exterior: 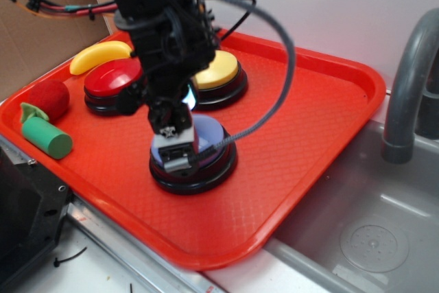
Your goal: Push the purple button.
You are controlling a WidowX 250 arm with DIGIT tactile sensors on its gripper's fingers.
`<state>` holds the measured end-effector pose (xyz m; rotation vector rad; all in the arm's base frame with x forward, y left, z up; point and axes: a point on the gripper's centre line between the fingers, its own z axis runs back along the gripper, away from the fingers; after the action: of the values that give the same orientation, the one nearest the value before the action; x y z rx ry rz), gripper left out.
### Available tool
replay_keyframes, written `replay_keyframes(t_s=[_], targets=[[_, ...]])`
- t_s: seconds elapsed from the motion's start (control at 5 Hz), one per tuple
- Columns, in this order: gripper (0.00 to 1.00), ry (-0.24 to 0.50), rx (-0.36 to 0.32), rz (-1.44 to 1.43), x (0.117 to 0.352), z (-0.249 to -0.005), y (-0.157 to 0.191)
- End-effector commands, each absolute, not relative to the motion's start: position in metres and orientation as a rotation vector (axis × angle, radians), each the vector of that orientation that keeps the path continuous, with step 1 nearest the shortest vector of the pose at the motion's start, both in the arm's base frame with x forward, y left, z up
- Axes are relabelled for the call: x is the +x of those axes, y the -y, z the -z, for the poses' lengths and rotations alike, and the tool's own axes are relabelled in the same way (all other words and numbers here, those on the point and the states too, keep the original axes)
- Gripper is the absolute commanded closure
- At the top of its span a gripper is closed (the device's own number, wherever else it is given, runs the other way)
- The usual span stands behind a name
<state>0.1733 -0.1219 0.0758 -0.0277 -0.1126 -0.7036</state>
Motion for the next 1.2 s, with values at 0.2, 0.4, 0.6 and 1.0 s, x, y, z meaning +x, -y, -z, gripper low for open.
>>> replay_keyframes(t_s=[0.2, 0.4, 0.6, 1.0], targets=[[0.00, -0.004, -0.031, 0.659, 0.178, -0.048, 0.103], [0.00, -0.027, -0.024, 0.656, 0.180, -0.068, 0.112], [0.00, -0.023, -0.027, 0.626, 0.183, -0.094, 0.113], [0.00, -0.010, 0.019, 0.585, 0.177, -0.140, 0.106]])
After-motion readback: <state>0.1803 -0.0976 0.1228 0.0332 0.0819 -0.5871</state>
